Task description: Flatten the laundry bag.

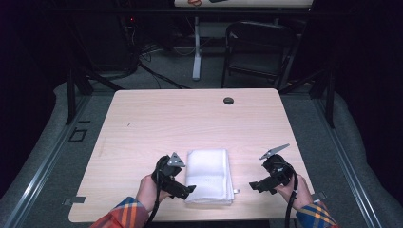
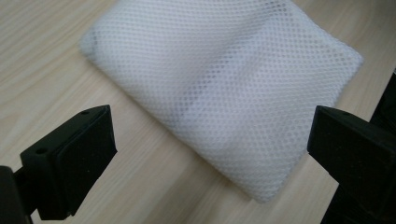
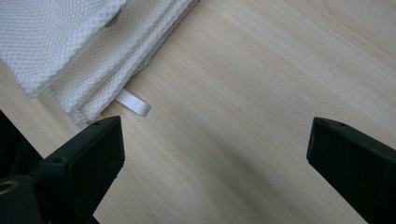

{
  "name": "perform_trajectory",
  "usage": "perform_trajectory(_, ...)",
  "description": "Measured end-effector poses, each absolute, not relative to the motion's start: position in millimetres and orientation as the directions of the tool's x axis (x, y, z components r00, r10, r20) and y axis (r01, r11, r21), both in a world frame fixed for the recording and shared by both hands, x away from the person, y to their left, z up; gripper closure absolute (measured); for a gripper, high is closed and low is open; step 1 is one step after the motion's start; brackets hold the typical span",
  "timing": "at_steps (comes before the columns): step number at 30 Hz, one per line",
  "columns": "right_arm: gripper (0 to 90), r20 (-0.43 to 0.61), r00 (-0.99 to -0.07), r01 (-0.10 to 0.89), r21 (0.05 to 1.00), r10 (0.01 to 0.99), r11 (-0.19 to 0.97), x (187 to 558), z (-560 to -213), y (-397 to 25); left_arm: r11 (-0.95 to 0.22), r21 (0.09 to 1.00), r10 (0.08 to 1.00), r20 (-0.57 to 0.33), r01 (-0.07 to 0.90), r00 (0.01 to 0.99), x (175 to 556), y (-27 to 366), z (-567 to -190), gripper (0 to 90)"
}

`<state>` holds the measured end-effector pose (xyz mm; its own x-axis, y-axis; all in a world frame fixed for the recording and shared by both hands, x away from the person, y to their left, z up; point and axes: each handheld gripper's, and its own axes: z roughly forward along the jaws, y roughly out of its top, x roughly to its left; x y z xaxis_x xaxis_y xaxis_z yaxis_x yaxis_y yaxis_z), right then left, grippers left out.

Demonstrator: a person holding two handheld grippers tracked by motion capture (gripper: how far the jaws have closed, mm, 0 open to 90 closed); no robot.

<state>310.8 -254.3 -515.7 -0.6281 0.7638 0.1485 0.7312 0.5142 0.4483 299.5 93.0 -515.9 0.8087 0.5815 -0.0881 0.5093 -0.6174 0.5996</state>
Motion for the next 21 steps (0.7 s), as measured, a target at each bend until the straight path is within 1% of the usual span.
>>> perform_trajectory(3, 4.2, 0.130, -0.637, 0.726, 0.432, 0.759, 0.535, 311.1, -515.9, -254.4, -0.639, 0.592, 0.553, -0.088, 0.490, 0.828, 297.6, 84.0, -518.4, 1.7)
perform_trajectory(11, 4.9, 0.147, -0.636, 0.729, 0.437, 0.757, 0.527, 310.5, -517.8, -252.7, -0.669, 0.591, 0.497, -0.095, 0.450, 0.863, 293.2, 65.3, -522.1, 5.3)
perform_trajectory(12, 5.1, 0.135, -0.636, 0.726, 0.439, 0.760, 0.529, 310.3, -517.9, -252.7, -0.680, 0.588, 0.476, -0.098, 0.437, 0.874, 292.6, 59.7, -523.1, 7.3)
perform_trajectory(13, 5.1, 0.134, -0.638, 0.725, 0.435, 0.758, 0.534, 310.4, -517.6, -252.8, -0.680, 0.588, 0.476, -0.098, 0.437, 0.874, 292.6, 59.7, -523.1, 8.4)
perform_trajectory(17, 5.3, 0.141, -0.640, 0.726, 0.433, 0.755, 0.535, 310.3, -517.9, -252.6, -0.698, 0.581, 0.453, -0.095, 0.418, 0.887, 290.3, 48.6, -527.3, 10.0)
perform_trajectory(21, 5.6, 0.129, -0.646, 0.723, 0.420, 0.752, 0.549, 310.4, -517.8, -252.6, -0.726, 0.567, 0.427, -0.072, 0.389, 0.901, 289.0, 38.6, -532.0, 14.5)
